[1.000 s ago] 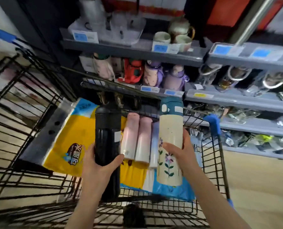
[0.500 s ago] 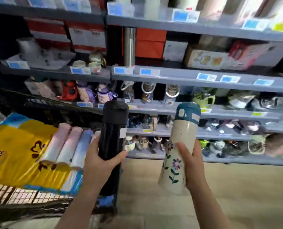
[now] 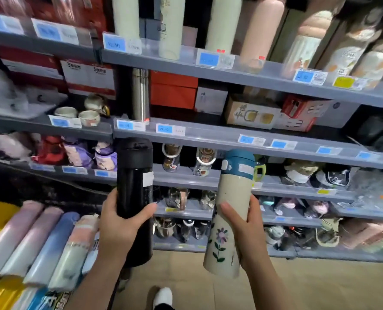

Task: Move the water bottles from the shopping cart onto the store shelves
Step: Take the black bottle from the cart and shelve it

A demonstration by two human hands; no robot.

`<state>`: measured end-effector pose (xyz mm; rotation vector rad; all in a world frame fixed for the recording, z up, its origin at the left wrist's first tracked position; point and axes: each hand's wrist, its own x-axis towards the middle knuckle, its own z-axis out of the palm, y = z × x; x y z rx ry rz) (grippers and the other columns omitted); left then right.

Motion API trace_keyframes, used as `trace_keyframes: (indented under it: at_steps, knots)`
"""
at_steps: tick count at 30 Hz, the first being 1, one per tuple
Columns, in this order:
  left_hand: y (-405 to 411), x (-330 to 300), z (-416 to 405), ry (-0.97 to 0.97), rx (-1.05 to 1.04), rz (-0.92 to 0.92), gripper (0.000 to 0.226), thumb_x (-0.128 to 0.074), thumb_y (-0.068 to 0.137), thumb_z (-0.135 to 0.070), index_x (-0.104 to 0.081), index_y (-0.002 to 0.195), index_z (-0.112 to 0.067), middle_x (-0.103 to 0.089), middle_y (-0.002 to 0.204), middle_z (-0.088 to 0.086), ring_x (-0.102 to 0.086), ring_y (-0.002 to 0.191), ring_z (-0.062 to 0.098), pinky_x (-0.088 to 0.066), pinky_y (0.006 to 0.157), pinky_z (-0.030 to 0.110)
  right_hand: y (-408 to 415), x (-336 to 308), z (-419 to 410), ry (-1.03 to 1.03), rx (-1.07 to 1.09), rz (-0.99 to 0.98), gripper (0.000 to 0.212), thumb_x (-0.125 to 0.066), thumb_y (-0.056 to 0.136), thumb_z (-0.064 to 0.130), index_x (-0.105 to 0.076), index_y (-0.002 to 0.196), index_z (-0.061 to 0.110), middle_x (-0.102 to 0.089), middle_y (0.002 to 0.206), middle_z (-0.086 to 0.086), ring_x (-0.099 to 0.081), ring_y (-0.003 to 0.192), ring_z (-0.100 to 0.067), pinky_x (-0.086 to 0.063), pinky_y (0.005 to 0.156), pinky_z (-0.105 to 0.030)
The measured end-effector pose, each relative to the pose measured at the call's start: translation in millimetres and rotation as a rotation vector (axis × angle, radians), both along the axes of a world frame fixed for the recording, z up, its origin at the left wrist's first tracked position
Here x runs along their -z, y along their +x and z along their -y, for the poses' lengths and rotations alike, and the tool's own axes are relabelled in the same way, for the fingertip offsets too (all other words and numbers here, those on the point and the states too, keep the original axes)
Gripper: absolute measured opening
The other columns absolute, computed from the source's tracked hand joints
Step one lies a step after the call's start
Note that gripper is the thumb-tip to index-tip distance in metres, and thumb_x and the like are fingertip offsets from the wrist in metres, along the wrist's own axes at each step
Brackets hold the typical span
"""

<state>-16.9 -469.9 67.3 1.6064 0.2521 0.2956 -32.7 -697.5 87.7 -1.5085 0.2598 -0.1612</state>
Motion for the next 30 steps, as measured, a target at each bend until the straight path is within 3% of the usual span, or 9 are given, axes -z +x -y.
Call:
trace_keyframes:
  at_steps: [3, 8, 10, 13, 17, 20, 22, 25, 30]
  knots:
    - [51.9, 12.4, 1.5, -0.06, -0.042, -0.028, 0.045, -0.088, 0.057, -0.028, -0.061, 0.092, -0.039, -0.068, 0.094, -0.003, -0.065, 0.087, 0.018, -0.048, 0.071, 0.031, 52.5, -0.4, -5.8, 0.011, -0.044, -0.035, 0.063, -0.078, 0.059, 0.04, -0.054, 0.117, 0.028, -0.068, 0.097, -0.005, -0.07, 0.076, -0.017, -0.053, 0.059, -0.026]
    - [133.3, 23.2, -11.9, -0.084, -0.114, -0.046, 0.054, -0.079, 0.036, -0.056, -0.063, 0.086, -0.044, -0.069, 0.082, -0.004, -0.065, 0.079, 0.01, -0.05, 0.072, 0.033, 156.7, -3.5, -25.3, 0.031, -0.155, -0.118, 0.058, -0.078, 0.062, 0.035, -0.058, 0.115, 0.024, -0.072, 0.093, -0.006, -0.071, 0.075, -0.021, -0.053, 0.059, -0.027]
    - [153.7, 22.5, -17.8, -0.108, -0.149, -0.065, 0.045, -0.088, 0.044, -0.042, -0.063, 0.081, -0.043, -0.069, 0.08, -0.007, -0.064, 0.078, 0.004, -0.048, 0.066, 0.022, 191.1, -6.6, -35.6, 0.072, -0.177, -0.125, 0.053, -0.081, 0.067, 0.026, -0.057, 0.114, 0.021, -0.071, 0.094, -0.008, -0.07, 0.072, -0.02, -0.053, 0.058, -0.028]
    - [174.5, 17.6, -23.6, -0.103, -0.157, -0.095, 0.045, -0.088, 0.062, -0.011, -0.061, 0.093, -0.029, -0.067, 0.09, -0.001, -0.063, 0.085, 0.013, -0.043, 0.066, 0.023, 232.4, -11.4, -49.6, 0.147, -0.208, -0.136, 0.053, -0.081, 0.068, 0.021, -0.057, 0.115, 0.019, -0.07, 0.102, -0.013, -0.07, 0.079, -0.026, -0.055, 0.063, -0.035]
    - [188.0, 4.0, -23.6, -0.067, -0.162, -0.094, 0.046, -0.086, 0.063, -0.011, -0.06, 0.096, -0.03, -0.067, 0.094, -0.001, -0.063, 0.086, 0.013, -0.043, 0.067, 0.023, 277.8, -15.9, -58.2, 0.238, -0.187, -0.149, 0.067, -0.082, 0.062, 0.028, -0.054, 0.121, 0.015, -0.068, 0.111, -0.016, -0.068, 0.09, -0.029, -0.055, 0.071, -0.039]
    - [193.6, -7.1, -19.9, -0.017, -0.153, -0.071, 0.048, -0.086, 0.063, -0.012, -0.058, 0.091, -0.038, -0.066, 0.094, -0.003, -0.062, 0.086, 0.01, -0.043, 0.067, 0.022, 304.9, -20.5, -57.4, 0.405, -0.183, -0.158, 0.054, -0.075, 0.078, 0.015, -0.05, 0.126, 0.01, -0.067, 0.107, -0.016, -0.067, 0.089, -0.028, -0.057, 0.076, -0.043]
    - [196.5, -13.9, -17.3, 0.008, -0.162, -0.075, 0.048, -0.086, 0.063, -0.013, -0.057, 0.092, -0.039, -0.066, 0.093, -0.004, -0.062, 0.086, 0.008, -0.042, 0.067, 0.021, 319.6, -21.8, -54.7, 0.506, -0.165, -0.154, 0.053, -0.071, 0.082, 0.012, -0.048, 0.129, 0.008, -0.065, 0.116, -0.019, -0.066, 0.097, -0.031, -0.057, 0.083, -0.047]
    - [202.4, -21.0, -13.8, 0.035, -0.172, -0.071, 0.049, -0.087, 0.063, -0.015, -0.057, 0.095, -0.038, -0.066, 0.094, -0.006, -0.062, 0.088, 0.009, -0.044, 0.072, 0.024, 344.5, -21.9, -44.2, 0.613, -0.078, -0.081, 0.061, -0.072, 0.081, 0.009, -0.045, 0.135, 0.006, -0.061, 0.126, -0.021, -0.066, 0.104, -0.03, -0.057, 0.084, -0.042]
    - [210.4, -23.7, -11.2, 0.063, -0.176, -0.049, 0.05, -0.086, 0.064, -0.02, -0.054, 0.096, -0.042, -0.064, 0.1, -0.008, -0.059, 0.092, 0.006, -0.043, 0.077, 0.026, 379.9, -37.1, -30.3, 0.754, 0.162, 0.012, 0.065, -0.075, 0.079, 0.006, -0.038, 0.132, 0.011, -0.063, 0.123, -0.013, -0.066, 0.106, -0.026, -0.057, 0.085, -0.043]
